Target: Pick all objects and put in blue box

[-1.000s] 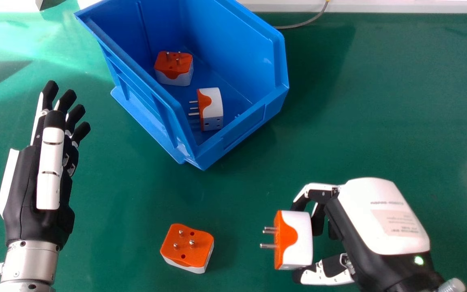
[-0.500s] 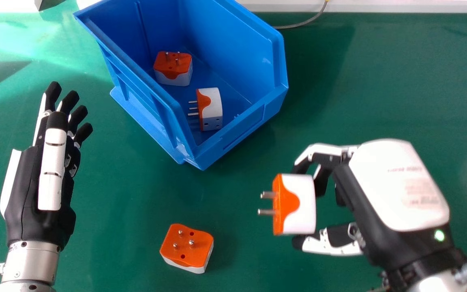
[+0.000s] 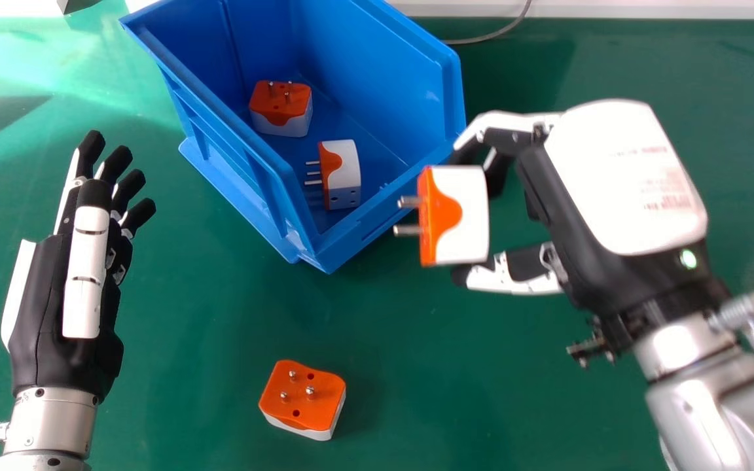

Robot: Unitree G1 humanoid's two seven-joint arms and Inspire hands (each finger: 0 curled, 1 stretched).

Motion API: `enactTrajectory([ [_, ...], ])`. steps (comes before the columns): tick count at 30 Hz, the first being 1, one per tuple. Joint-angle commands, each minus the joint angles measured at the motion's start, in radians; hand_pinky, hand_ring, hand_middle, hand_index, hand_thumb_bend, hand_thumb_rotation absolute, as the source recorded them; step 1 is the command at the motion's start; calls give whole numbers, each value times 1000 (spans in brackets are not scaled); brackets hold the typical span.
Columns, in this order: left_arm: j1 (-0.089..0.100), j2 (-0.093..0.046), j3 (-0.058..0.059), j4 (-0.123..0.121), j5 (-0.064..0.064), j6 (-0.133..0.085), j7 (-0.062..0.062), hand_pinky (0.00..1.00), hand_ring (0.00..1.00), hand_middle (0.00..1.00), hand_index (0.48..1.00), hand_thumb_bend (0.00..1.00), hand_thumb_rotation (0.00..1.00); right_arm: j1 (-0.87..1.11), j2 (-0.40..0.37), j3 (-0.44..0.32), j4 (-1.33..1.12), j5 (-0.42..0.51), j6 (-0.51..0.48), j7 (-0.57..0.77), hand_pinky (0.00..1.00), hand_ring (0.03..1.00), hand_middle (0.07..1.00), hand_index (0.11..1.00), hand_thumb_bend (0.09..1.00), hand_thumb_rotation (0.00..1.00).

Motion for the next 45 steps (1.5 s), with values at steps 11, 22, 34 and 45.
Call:
enactTrajectory([
  [11,-5,4,-3,-25,-1,-4,-1,924,948,965,982,519,932,-315,83,41,228,16,15,-28,194,224,420,482,514,0],
  [22,-7,5,-3,-27,-7,8,-8,920,954,970,985,505,935,-565,141,105,541,10,17,-128,199,237,415,487,512,0],
  [34,-1,-1,-3,-38,-12,23,-4,928,958,971,983,486,943,-834,180,197,944,6,29,-246,248,300,400,504,510,0],
  [45,8,-8,-3,-45,-18,22,-5,939,959,972,981,477,936,-995,247,272,1297,40,54,-334,315,369,447,501,513,0],
])
